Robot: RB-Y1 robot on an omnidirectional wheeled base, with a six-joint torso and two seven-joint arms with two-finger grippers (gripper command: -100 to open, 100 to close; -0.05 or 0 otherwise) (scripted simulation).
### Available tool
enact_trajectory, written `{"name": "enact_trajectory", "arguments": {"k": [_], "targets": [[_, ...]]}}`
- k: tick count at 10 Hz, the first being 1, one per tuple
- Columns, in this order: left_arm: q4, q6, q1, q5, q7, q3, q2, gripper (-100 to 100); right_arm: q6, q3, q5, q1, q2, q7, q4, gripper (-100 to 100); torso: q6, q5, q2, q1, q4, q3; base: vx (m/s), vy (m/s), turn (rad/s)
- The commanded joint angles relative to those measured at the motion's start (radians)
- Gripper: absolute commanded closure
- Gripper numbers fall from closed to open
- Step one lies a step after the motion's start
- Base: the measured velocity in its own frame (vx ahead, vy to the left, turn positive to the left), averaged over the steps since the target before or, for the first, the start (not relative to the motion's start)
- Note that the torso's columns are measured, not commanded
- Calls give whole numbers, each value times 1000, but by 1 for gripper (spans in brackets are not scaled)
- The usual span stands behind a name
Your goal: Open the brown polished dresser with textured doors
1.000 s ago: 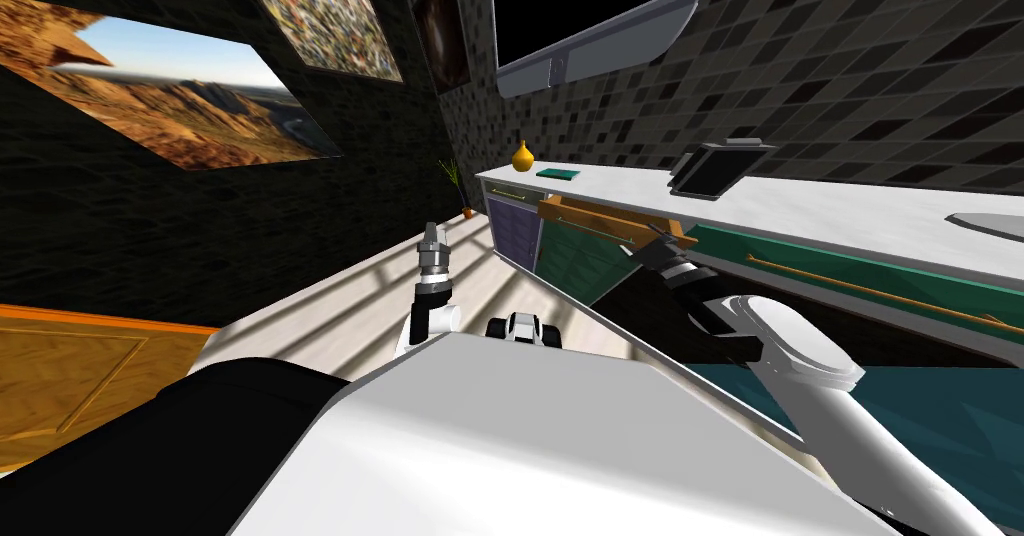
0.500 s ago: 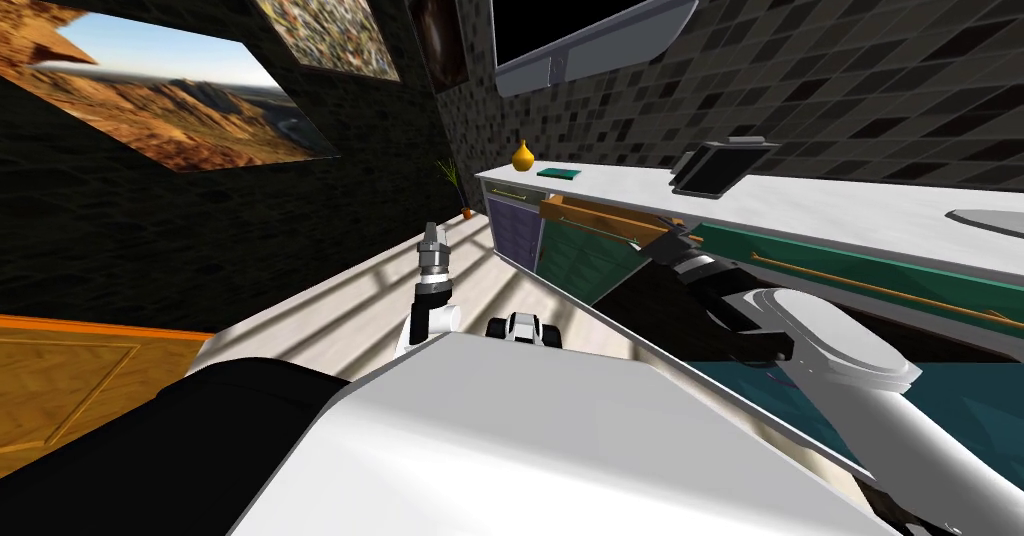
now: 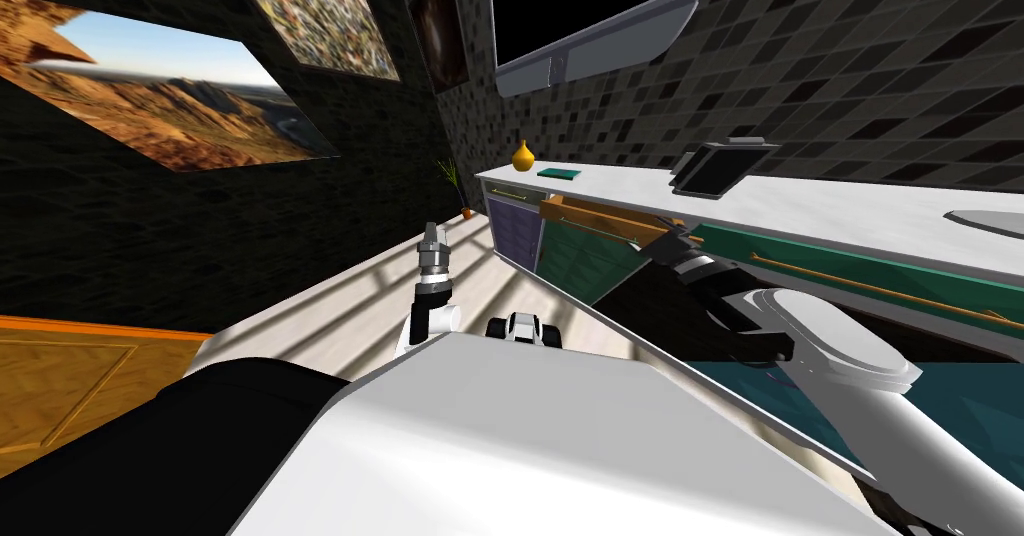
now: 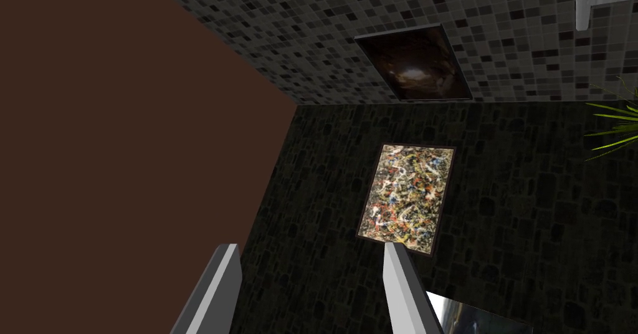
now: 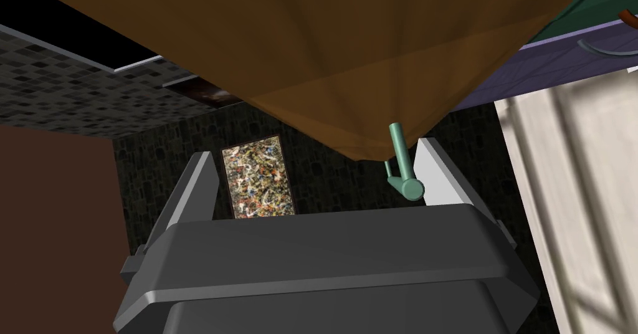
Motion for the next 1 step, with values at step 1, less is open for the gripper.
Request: {"name": "enact_trajectory", "arguments": {"k": [1], "targets": [[0, 0, 0, 0, 0, 0, 0, 0, 0, 0, 0, 0, 0, 0, 0, 0, 0, 0, 0, 0, 0, 0, 0, 0, 0]]}}
